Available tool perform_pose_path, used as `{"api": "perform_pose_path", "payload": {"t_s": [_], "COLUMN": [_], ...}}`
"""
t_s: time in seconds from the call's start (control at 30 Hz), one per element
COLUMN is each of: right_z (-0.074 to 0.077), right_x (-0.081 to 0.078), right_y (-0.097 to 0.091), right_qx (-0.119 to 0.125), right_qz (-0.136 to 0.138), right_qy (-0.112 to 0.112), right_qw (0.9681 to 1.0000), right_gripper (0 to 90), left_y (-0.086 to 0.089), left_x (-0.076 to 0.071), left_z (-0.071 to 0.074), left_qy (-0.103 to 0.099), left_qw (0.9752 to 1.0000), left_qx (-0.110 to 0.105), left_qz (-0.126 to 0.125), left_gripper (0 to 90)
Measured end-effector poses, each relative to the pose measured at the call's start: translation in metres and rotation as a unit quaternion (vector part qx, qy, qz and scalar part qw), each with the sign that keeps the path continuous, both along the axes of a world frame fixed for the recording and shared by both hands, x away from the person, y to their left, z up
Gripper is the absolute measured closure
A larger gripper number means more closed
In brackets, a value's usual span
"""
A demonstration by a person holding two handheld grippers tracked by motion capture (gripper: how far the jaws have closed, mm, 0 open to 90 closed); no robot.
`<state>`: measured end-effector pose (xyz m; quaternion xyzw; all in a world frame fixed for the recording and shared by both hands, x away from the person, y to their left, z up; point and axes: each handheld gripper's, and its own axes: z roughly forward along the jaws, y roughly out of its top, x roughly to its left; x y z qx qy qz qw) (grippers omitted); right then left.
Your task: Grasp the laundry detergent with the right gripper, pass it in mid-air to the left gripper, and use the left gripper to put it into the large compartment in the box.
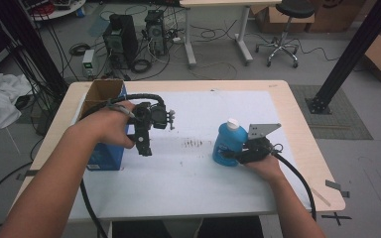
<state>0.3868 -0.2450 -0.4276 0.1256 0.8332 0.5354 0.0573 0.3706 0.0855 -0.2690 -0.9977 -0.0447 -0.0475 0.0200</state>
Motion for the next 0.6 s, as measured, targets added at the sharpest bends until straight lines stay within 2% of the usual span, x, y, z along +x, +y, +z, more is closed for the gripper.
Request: {"api": "perform_pose_path", "payload": {"t_s": [0.17, 0.37, 0.6], "right_z": [0.004, 0.009, 0.029], "right_x": [-0.002, -0.004, -0.013], "right_y": [0.001, 0.002, 0.003], "right_qx": [-0.014, -0.030, -0.041], "right_qz": [0.002, 0.019, 0.048], "right_qy": [-0.013, -0.007, -0.018], "right_qw": [0.9998, 0.9994, 0.9979], "right_gripper": [44.1, 45.0, 45.4], "left_y": [-0.001, -0.005, -0.010], "left_x": [0.000, 0.000, -0.003], "left_z": [0.001, 0.007, 0.018], "left_qy": [-0.002, -0.004, -0.013], "left_qw": [1.0000, 1.0000, 0.9998], "left_qx": [-0.001, 0.000, 0.000], "left_qz": [-0.002, -0.005, -0.012], "left_gripper": [0.1, 0.1, 0.1]}}
